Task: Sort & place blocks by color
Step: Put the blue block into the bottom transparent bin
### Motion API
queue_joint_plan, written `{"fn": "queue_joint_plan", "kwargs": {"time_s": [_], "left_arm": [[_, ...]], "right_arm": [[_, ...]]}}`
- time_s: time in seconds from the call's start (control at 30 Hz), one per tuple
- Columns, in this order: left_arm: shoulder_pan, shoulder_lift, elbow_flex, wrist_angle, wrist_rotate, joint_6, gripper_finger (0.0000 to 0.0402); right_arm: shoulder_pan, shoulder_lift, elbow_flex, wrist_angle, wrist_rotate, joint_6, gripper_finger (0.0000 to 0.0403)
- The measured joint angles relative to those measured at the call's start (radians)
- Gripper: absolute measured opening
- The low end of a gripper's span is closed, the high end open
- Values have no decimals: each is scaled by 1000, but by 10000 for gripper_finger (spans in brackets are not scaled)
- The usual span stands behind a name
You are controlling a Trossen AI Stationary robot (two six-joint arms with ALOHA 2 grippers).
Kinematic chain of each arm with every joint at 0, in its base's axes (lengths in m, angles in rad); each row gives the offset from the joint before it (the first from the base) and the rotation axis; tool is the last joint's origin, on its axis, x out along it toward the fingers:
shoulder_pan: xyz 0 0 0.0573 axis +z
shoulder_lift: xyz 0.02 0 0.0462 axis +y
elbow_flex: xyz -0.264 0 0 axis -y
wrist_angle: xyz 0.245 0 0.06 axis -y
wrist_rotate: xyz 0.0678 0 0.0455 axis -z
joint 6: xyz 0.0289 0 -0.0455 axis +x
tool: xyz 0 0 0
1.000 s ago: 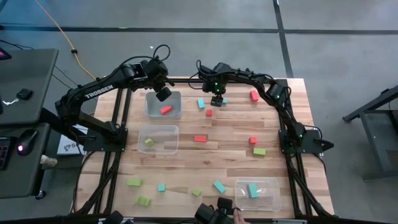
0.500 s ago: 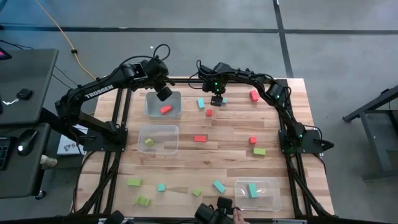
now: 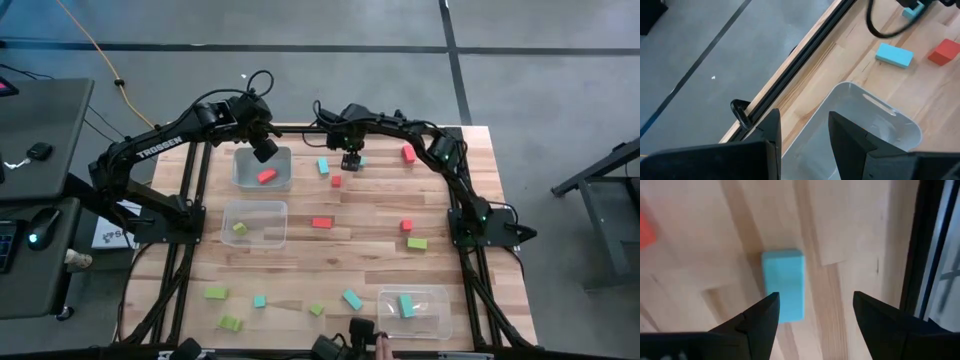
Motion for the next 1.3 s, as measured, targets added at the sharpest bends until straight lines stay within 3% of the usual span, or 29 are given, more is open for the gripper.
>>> {"fn": "queue_joint_plan", "kwargs": {"time_s": [0.4, 0.63, 0.77, 0.93, 1.3], "left_arm": [[0, 0, 0, 1, 0, 3, 97], [0, 0, 0, 10, 0, 3, 97], [0, 0, 0, 10, 0, 3, 97], [0, 0, 0, 10, 0, 2, 97], [0, 0, 0, 9, 0, 3, 97]], "right_arm": [[59, 0, 0, 4, 7, 58, 243], [71, 0, 0, 83, -32, -11, 243], [55, 9, 2, 118, -155, -10, 243], [30, 16, 2, 100, -78, -25, 243], [-31, 16, 2, 34, -175, -9, 243]]}}
